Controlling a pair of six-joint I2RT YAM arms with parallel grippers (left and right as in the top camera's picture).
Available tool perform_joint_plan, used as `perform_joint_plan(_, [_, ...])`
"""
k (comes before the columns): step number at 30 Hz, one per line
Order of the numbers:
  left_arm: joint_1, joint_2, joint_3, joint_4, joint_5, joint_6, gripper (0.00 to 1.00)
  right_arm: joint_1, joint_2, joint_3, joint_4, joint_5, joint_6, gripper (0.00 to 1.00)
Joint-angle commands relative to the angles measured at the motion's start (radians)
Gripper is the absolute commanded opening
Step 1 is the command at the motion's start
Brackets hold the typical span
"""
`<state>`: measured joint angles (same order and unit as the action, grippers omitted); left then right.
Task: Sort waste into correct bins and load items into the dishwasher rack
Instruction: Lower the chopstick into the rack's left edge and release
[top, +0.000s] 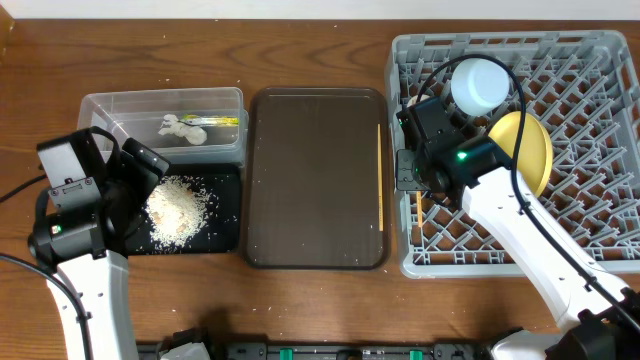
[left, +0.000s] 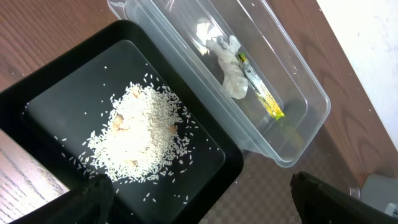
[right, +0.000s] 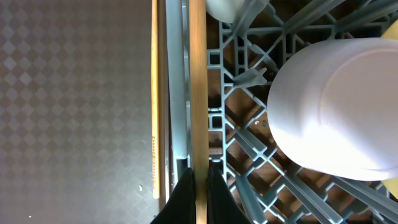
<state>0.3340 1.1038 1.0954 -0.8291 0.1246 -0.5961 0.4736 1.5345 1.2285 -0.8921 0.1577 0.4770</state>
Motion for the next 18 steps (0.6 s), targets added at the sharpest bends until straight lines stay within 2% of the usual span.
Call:
perform_joint_plan(1, [0.005, 0.002, 0.015, 0.000, -0.005, 0.000, 0.94, -0.009, 0.003, -0.019, 0.003, 0.027, -0.015, 0.02])
perform_joint_plan(18, [0.005, 0.002, 0.015, 0.000, -0.005, 0.000, 0.94, -0.009, 0.003, -0.172, 0.190, 0.048, -0.023, 0.04])
